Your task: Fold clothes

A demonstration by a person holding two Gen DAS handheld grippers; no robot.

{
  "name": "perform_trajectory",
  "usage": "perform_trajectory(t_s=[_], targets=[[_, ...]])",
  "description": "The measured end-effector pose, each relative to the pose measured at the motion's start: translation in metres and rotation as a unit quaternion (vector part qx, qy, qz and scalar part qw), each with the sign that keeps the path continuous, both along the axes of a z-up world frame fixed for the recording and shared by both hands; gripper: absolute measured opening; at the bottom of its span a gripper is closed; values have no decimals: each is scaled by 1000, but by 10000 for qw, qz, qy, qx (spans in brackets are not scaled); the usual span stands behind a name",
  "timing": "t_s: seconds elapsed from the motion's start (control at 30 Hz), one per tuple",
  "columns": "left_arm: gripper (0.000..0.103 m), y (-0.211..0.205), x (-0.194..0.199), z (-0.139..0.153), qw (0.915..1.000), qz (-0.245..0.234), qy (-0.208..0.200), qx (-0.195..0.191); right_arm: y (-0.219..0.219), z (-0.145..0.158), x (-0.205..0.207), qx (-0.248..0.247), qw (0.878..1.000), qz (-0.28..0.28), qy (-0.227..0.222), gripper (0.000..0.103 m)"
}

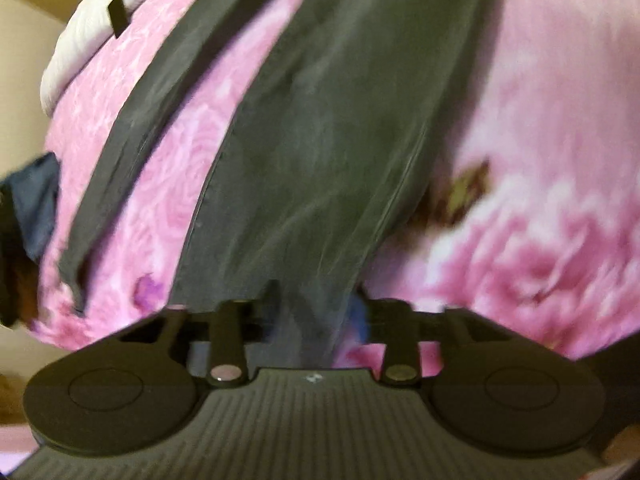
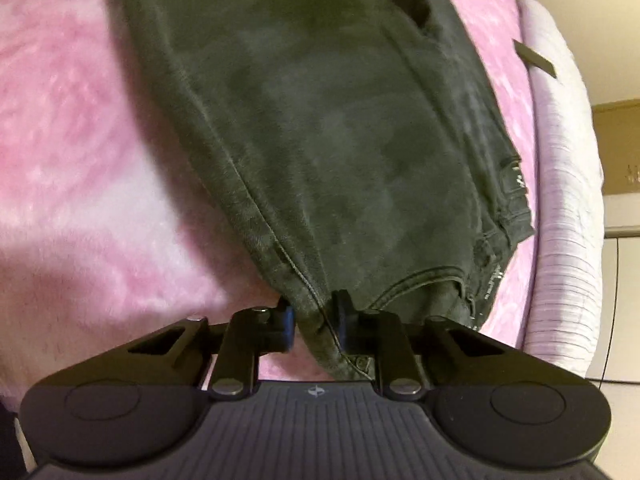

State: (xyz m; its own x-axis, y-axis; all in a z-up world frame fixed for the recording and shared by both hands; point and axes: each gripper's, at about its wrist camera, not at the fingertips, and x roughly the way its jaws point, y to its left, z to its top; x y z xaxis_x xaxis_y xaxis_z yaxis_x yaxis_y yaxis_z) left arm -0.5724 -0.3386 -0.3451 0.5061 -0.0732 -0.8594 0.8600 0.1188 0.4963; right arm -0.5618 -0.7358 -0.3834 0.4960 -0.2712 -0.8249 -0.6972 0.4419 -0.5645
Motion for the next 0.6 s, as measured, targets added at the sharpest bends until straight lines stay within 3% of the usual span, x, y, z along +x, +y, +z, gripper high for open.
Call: perform_trajectory(t_s=[0.07, 0.13, 0.17, 0.33, 0.47, 0.6], targets=[[39, 3, -2, -9, 9993, -205, -152, 256, 0, 6, 0, 8, 10000, -19, -68, 13], [7, 4, -2, -8, 9992, -285, -84, 278, 0, 11, -2, 16, 9999, -34, -103, 11], [4, 5, -2, -5, 9992, -290, -84, 245, 1, 13, -2, 16, 9999, -46, -122, 11], [3, 17, 1, 50, 9996, -107, 36, -250, 6, 34, -4, 0, 9993, -212, -310, 7], [3, 25, 9, 107, 9980, -322, 187, -514, 9, 68, -4, -103, 9986, -242, -462, 6], [4, 26, 44, 157, 9965, -283, 175, -772, 14, 111, 7, -278, 9974, -160, -644, 4]])
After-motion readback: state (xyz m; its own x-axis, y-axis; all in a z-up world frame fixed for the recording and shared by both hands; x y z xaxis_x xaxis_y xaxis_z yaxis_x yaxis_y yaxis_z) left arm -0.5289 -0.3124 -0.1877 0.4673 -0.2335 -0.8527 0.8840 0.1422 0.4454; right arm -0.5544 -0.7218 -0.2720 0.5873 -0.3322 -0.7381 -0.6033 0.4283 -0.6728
